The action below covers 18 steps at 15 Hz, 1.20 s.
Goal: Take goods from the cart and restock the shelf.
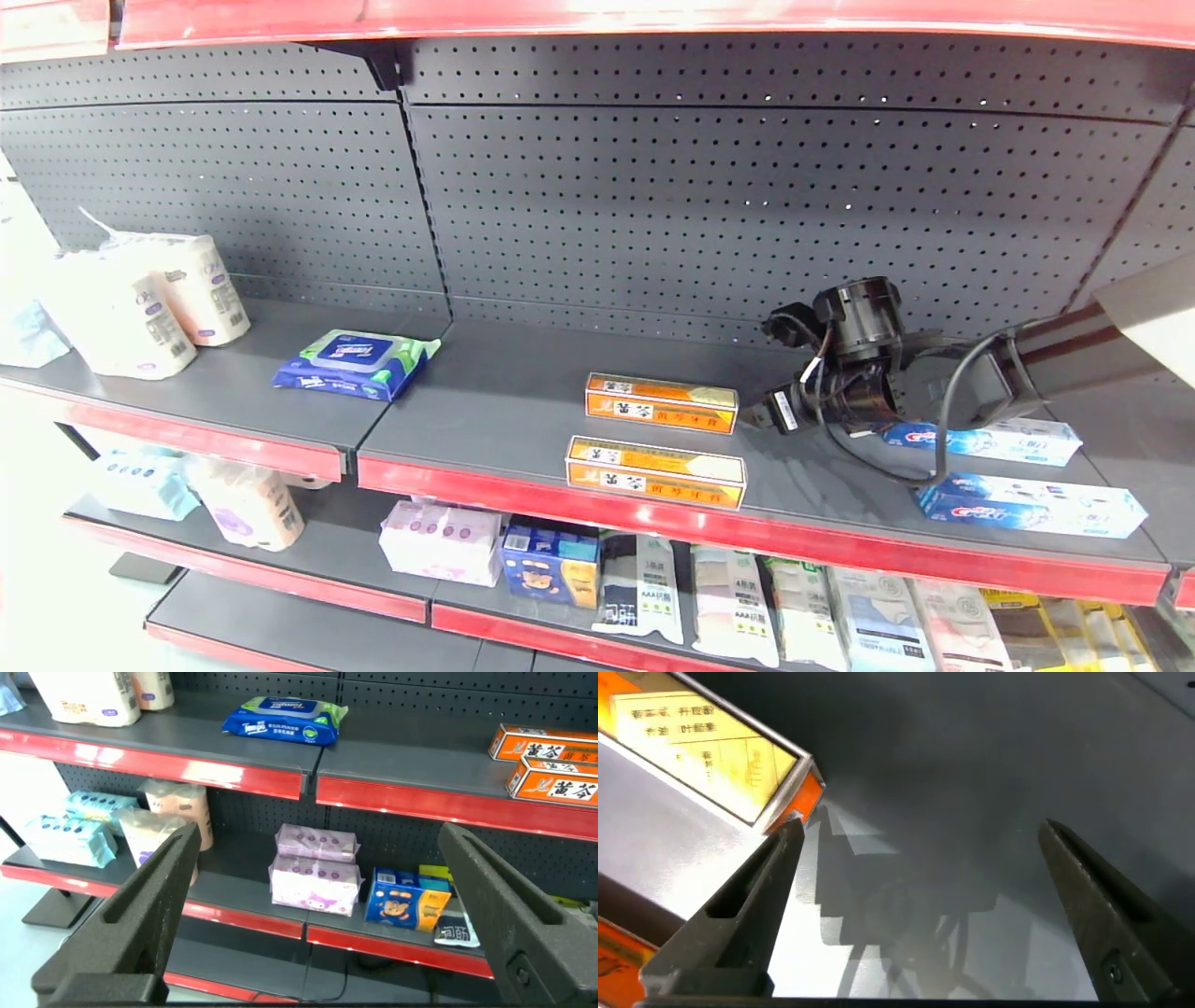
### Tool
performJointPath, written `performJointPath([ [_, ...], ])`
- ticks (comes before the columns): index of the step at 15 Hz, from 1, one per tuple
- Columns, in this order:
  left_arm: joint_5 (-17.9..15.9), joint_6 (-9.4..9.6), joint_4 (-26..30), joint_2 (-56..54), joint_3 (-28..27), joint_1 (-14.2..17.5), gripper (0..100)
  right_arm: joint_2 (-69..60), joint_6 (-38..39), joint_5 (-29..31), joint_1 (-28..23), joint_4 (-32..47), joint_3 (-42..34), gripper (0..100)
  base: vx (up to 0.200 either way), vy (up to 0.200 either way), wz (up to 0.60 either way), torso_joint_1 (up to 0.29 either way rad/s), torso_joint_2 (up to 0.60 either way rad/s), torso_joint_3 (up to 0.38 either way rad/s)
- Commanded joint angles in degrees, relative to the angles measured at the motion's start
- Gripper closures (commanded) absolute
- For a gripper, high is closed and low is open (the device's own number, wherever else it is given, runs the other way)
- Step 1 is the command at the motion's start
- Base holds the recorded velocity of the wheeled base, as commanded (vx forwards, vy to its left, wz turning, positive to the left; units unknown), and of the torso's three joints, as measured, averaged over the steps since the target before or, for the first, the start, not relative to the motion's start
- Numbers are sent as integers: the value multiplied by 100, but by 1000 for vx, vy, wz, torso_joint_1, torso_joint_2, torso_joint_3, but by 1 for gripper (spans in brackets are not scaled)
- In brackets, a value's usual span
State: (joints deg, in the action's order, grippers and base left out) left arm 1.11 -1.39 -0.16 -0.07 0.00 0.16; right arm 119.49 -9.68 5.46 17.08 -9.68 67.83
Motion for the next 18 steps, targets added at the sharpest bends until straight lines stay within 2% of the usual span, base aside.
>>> performJointPath([
  [1, 3, -2, -2, 7, 0, 2, 0, 13, -8, -1, 15, 1, -15, 0, 0, 0, 0, 0, 0, 0],
  [18, 3, -2, -2, 7, 0, 2, 0, -66, 10, -1, 85, 1, -138, 0, 0, 0, 0, 0, 0, 0],
])
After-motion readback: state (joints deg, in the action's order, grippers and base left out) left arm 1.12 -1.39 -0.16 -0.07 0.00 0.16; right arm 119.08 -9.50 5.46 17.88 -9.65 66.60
